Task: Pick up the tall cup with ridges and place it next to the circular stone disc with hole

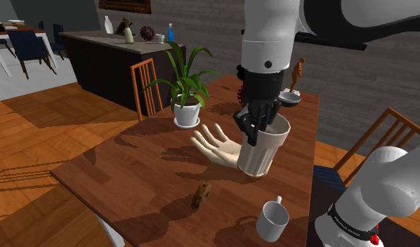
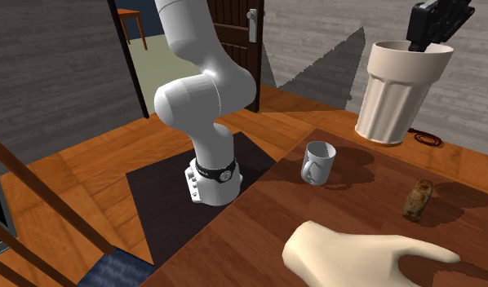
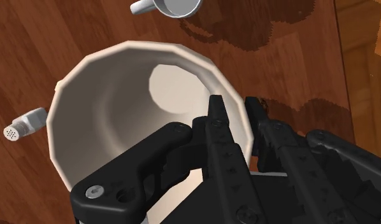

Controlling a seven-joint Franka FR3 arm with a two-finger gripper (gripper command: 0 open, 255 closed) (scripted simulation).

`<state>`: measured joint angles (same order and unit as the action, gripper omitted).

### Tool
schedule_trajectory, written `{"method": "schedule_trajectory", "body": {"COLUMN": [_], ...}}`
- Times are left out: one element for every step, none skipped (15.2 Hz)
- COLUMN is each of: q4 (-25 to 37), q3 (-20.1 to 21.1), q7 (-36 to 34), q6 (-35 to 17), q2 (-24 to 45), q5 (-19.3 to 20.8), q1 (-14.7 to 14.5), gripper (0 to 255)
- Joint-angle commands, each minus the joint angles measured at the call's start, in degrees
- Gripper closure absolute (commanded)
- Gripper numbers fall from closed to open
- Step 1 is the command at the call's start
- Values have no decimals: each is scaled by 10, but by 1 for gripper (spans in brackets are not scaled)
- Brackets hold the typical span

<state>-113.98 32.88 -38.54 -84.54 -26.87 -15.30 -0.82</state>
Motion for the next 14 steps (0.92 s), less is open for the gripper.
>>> {"method": "schedule_trajectory", "body": {"q4": [-18,-27,-36,-44,-53,-61,-69,-77,-85,-93,-101,-108,-116,-123], "q3": [2,2,4,5,6,7,8,9,11,12,14,15,17,19], "q7": [2,2,3,4,5,6,6,7,8,8,9,9,10,10], "q6": [-15,-22,-29,-37,-44,-51,-59,-66,-74,-81,-89,-96,-104,-111], "q2": [-5,-6,-8,-9,-10,-11,-12,-13,-13,-14,-14,-14,-14,-14], "q5": [-3,-4,-5,-6,-7,-8,-10,-11,-12,-13,-14,-15,-16,-17], "q1": [-2,-2,-3,-4,-4,-5,-5,-6,-6,-7,-7,-8,-8,-9], "gripper": [255,255,255,255,255,255,255,255,255,255,255,255,255,255]}}
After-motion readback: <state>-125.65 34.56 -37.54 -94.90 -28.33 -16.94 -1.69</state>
